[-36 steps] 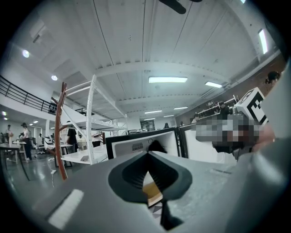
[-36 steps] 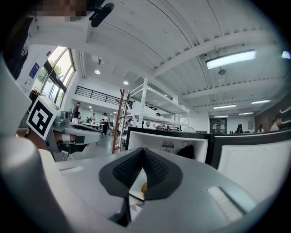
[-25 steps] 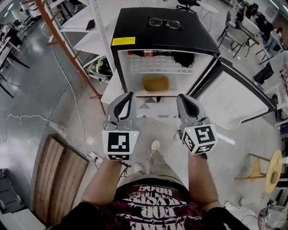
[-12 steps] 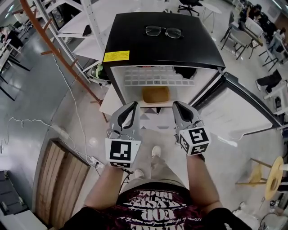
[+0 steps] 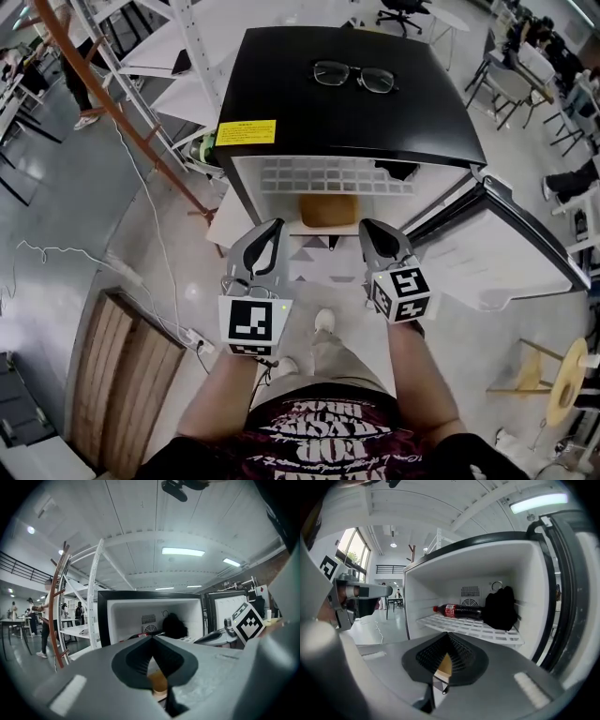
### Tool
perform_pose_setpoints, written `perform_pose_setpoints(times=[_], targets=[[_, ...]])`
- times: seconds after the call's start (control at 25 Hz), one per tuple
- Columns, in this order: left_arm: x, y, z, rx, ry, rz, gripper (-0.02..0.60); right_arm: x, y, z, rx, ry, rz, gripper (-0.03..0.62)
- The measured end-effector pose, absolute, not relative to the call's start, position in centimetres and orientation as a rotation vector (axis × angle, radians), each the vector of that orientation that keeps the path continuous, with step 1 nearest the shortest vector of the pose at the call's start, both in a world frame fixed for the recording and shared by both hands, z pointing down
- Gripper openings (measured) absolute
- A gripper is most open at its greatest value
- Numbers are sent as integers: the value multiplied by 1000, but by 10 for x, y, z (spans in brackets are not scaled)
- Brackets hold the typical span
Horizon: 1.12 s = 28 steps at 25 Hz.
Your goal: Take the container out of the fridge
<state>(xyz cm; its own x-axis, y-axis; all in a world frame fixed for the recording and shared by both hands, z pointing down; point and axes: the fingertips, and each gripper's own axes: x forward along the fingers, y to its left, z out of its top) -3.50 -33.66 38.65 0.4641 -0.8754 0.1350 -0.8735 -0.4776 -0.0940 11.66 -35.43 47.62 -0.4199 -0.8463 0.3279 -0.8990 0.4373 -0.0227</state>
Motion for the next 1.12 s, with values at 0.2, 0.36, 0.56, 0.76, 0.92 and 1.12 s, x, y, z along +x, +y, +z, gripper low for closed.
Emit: perform_pose_setpoints(times=[0.2,0.36,0.56,0.76,0.92,1.12], targets=[[-30,-345,386,-2695,1579,-239,0,118,-365,491,1496,-2393,311,28],[-31,-350,386,-2692,1580,-243,0,118,-375,511,1480,-2370,367,28],[-37,-355,393,-2686,1607,-279,0,126,-393,543,1483,-2314,475,28],[-43,-356,398,-2684,1633,-289,0,132,-410,570,1489,-2246,525,46],[-38,-358,399,-2690,1623,-295,0,140,-419,594,1486,-2188,575,78],[-34,-361,402,-2696,1605,-313,0,145,-430,625,1470,-2129,637,129]])
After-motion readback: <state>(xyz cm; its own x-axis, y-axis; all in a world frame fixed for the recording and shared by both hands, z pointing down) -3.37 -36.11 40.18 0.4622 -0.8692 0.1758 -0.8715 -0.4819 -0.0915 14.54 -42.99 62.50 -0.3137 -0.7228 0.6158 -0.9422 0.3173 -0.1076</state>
